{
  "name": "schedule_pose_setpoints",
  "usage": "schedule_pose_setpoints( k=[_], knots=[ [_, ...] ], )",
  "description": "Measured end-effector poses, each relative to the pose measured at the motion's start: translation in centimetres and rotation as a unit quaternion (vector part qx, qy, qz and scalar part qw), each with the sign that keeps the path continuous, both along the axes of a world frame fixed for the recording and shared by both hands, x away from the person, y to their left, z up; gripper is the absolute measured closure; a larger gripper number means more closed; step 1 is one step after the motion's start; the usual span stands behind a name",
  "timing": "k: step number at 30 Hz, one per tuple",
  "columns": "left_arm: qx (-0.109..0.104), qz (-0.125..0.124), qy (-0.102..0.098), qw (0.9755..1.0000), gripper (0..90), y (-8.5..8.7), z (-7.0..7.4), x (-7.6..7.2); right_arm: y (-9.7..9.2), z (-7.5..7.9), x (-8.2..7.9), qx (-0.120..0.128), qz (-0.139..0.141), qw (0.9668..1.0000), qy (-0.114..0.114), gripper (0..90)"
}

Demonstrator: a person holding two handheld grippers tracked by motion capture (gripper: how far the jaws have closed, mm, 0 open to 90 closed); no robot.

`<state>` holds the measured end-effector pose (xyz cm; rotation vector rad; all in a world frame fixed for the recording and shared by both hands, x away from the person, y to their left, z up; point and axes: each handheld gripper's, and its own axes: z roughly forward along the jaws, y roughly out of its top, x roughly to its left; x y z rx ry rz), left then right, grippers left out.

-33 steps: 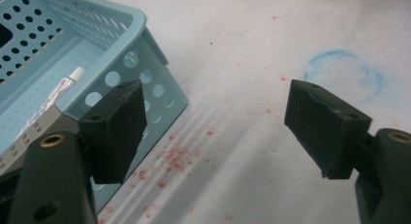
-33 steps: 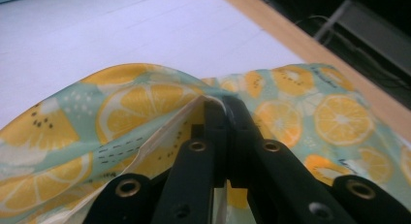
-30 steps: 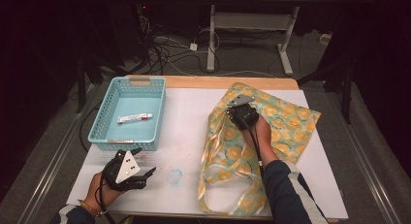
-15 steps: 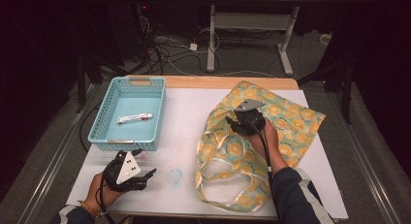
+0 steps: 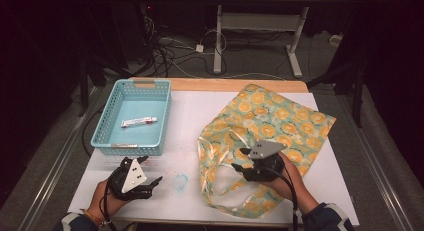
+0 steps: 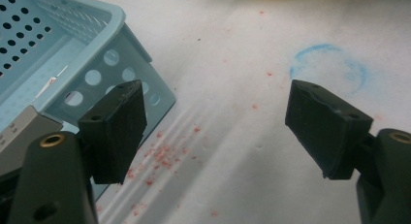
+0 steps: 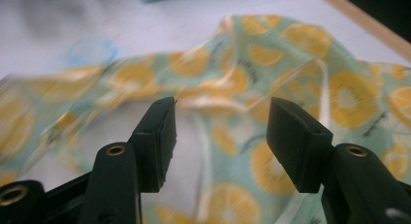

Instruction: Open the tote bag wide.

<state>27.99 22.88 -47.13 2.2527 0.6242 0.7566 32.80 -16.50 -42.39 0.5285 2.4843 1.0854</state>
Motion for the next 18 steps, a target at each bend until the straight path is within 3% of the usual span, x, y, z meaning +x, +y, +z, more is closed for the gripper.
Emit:
schedule_pose_setpoints(
  k=[2, 6, 11, 14, 16, 18],
  knots=[
    [0.001, -0.002, 0.0, 1.0, 22.1, -0.1, 0.0, -0.1, -0.5, -0.3, -0.9, 0.01, 0.009, 0.9998, 0.013, 40.9],
    [0.003, -0.003, 0.001, 1.0, 22.1, -0.1, 0.0, -0.2, -0.7, -1.2, -2.1, 0.004, 0.036, 0.9989, 0.03, 32.4],
    [0.006, -0.004, 0.002, 1.0, 22.1, -0.2, -0.1, -0.1, -0.1, -2.4, -2.1, -0.03, 0.059, 0.9971, 0.038, 28.5],
    [0.008, -0.005, 0.004, 1.0, 22.1, -0.2, -0.2, -0.1, 0.4, -3.5, -1.9, -0.06, 0.074, 0.9944, 0.047, 27.3],
    [0.007, -0.004, 0.004, 1.0, 22.1, -0.1, -0.2, 0.0, 0.6, -4.1, -1.7, -0.085, 0.073, 0.9924, 0.051, 32.5],
    [0.007, -0.004, 0.004, 1.0, 22.1, -0.1, -0.2, 0.0, 0.7, -4.6, -1.6, -0.099, 0.075, 0.9909, 0.05, 44.7]
  ],
)
